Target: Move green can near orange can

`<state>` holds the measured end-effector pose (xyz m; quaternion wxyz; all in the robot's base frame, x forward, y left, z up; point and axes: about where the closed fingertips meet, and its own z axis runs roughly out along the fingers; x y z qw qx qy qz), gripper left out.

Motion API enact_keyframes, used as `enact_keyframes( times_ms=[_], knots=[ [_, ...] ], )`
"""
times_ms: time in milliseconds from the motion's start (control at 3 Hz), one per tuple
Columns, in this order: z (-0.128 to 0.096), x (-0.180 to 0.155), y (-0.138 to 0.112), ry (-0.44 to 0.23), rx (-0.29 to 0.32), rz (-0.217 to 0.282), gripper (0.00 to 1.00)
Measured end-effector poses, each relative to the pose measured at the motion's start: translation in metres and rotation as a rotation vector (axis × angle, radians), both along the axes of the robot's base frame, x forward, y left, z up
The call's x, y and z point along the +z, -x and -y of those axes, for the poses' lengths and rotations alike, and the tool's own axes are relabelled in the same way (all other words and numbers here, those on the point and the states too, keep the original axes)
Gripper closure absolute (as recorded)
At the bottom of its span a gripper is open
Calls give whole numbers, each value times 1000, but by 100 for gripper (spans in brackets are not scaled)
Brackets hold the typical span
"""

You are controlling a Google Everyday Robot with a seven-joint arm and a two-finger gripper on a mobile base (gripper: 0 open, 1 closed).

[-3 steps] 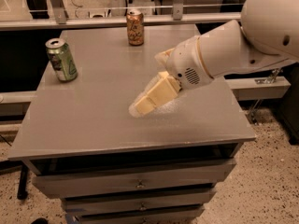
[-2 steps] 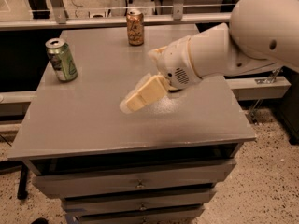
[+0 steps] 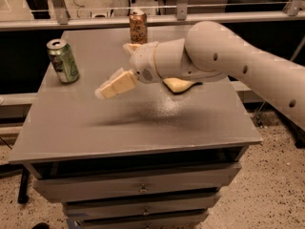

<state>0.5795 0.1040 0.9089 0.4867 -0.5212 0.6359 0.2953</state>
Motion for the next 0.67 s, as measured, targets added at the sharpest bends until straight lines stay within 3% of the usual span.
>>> enact_keyframes(
  times_ms=[333, 667],
  knots=[
    [-34, -18, -47, -69, 18, 29, 0],
    [-70, -24, -76, -142, 42, 45, 0]
  ],
)
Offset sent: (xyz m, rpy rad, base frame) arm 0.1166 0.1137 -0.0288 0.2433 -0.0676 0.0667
